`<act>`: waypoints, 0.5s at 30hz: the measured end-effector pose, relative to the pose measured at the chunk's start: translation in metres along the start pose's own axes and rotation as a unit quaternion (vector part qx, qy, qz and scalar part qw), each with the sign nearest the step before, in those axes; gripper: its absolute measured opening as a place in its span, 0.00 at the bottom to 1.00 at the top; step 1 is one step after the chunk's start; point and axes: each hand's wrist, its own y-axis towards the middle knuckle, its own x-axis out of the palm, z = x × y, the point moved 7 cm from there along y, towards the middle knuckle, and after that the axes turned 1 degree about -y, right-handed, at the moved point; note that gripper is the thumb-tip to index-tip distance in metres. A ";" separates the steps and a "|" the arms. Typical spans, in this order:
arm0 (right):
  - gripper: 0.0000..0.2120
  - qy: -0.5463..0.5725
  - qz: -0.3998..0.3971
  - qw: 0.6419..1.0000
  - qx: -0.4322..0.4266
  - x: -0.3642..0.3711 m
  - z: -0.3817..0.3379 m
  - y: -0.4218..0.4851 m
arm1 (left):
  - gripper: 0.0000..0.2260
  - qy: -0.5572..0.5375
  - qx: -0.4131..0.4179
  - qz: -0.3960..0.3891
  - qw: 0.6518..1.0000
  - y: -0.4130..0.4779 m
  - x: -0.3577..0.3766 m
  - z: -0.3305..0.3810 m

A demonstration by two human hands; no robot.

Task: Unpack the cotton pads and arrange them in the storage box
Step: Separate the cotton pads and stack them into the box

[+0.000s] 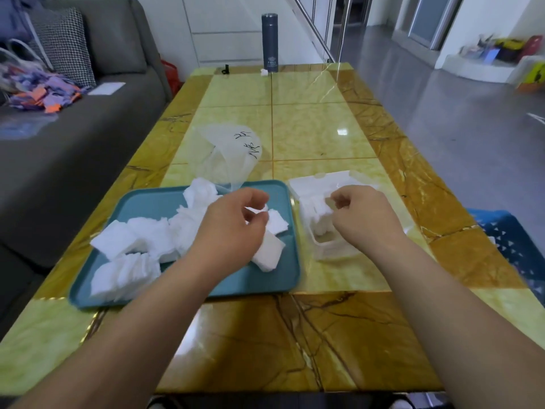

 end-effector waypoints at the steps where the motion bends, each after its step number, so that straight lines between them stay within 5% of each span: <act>1: 0.20 -0.005 0.016 1.000 -0.015 -0.004 -0.004 -0.002 | 0.08 0.011 -0.004 0.006 1.000 -0.002 -0.009 -0.002; 4: 0.17 0.036 0.050 0.995 -0.076 -0.004 -0.021 -0.010 | 0.04 0.062 -0.011 -0.003 0.998 -0.015 -0.024 -0.008; 10: 0.19 0.015 -0.126 0.984 -0.123 0.061 -0.045 -0.052 | 0.07 0.156 -0.050 -0.058 0.985 -0.035 -0.013 -0.024; 15: 0.24 -0.045 -0.160 0.978 -0.129 0.084 -0.040 -0.048 | 0.09 0.205 -0.049 -0.084 0.974 -0.035 -0.009 -0.029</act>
